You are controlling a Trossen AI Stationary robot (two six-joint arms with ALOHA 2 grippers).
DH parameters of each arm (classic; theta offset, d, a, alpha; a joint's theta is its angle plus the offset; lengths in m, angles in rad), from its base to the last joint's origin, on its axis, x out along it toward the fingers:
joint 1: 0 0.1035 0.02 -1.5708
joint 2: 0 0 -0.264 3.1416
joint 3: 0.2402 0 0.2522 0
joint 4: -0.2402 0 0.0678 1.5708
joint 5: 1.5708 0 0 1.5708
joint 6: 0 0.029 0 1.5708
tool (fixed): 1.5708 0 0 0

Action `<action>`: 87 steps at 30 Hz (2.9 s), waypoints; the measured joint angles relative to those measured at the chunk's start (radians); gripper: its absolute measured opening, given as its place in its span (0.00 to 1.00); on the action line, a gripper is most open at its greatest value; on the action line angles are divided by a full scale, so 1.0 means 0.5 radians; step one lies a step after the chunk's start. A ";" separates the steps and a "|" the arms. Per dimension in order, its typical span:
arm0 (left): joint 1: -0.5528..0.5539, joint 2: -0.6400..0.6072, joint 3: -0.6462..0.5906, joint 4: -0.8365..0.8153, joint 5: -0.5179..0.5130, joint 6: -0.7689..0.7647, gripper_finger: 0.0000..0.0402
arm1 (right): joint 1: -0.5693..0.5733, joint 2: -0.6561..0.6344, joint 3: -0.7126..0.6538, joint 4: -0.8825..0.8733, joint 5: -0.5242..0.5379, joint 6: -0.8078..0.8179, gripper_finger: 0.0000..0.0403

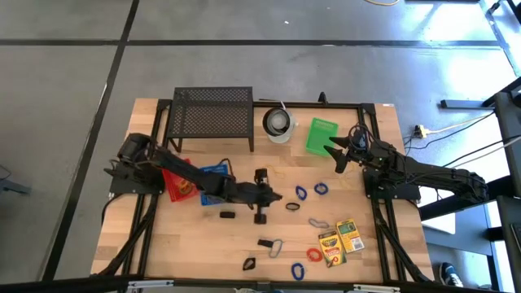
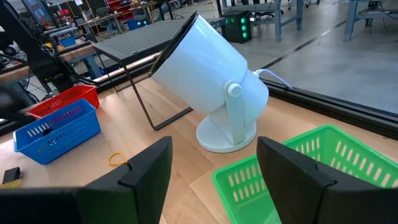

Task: Pick & Place Office Desk Supplies
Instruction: Put the yellow rubber band into the blue bin, then put the black rubber band into the blue bin

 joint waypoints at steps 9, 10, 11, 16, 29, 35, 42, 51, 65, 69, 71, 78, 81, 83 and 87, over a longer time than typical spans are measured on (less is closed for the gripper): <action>0.000 -0.160 0.008 0.815 -0.293 0.163 0.01 | 0.000 0.000 0.000 0.000 0.000 0.000 0.59; -0.005 -0.164 0.008 0.894 -0.291 0.195 0.01 | 0.000 0.000 0.000 0.000 0.000 0.000 0.59; -0.013 -0.164 0.008 0.944 -0.289 0.220 0.01 | 0.000 0.000 0.000 0.000 0.000 0.000 0.59; -0.049 -0.164 0.008 0.891 -0.362 0.232 0.01 | 0.000 0.000 0.000 0.000 0.000 0.000 0.59; -0.285 -0.478 0.009 -0.913 -1.036 -0.899 0.01 | 0.000 0.000 0.000 0.000 0.000 0.000 0.59; -0.346 -0.684 0.011 -2.119 -0.847 -1.926 0.01 | 0.000 0.000 0.000 0.000 0.000 0.000 0.59; -0.376 -0.686 -0.095 -2.782 -0.440 -2.685 0.01 | 0.000 0.000 0.000 0.000 -0.001 0.000 0.59; -0.376 -0.685 -0.383 -2.396 -0.382 -2.714 0.01 | 0.000 0.000 0.000 0.000 0.000 0.000 0.59; -0.376 -0.685 -0.432 -2.335 -0.344 -2.795 0.14 | 0.000 0.000 0.000 0.000 0.000 0.000 0.59; -0.375 -0.700 -0.424 -2.340 -0.350 -2.759 0.23 | 0.000 0.000 0.000 0.000 0.000 0.000 0.59; -0.371 -0.719 -0.392 -2.338 -0.354 -2.717 0.26 | 0.000 0.000 0.000 0.000 0.000 0.000 0.59; -0.339 -0.759 -0.243 -2.246 -0.476 -2.378 0.33 | 0.000 0.000 0.000 0.000 0.000 0.000 0.59; -0.339 -0.758 -0.242 -1.974 -0.531 -2.101 0.33 | 0.000 0.000 0.000 0.000 0.000 0.000 0.59; -0.339 -0.754 -0.242 -1.776 -0.500 -1.896 0.33 | 0.000 0.000 0.000 0.000 0.000 0.000 0.59; -0.348 -0.713 -0.243 -1.401 -0.449 -1.569 0.34 | 0.000 0.000 0.000 0.000 0.000 0.000 0.59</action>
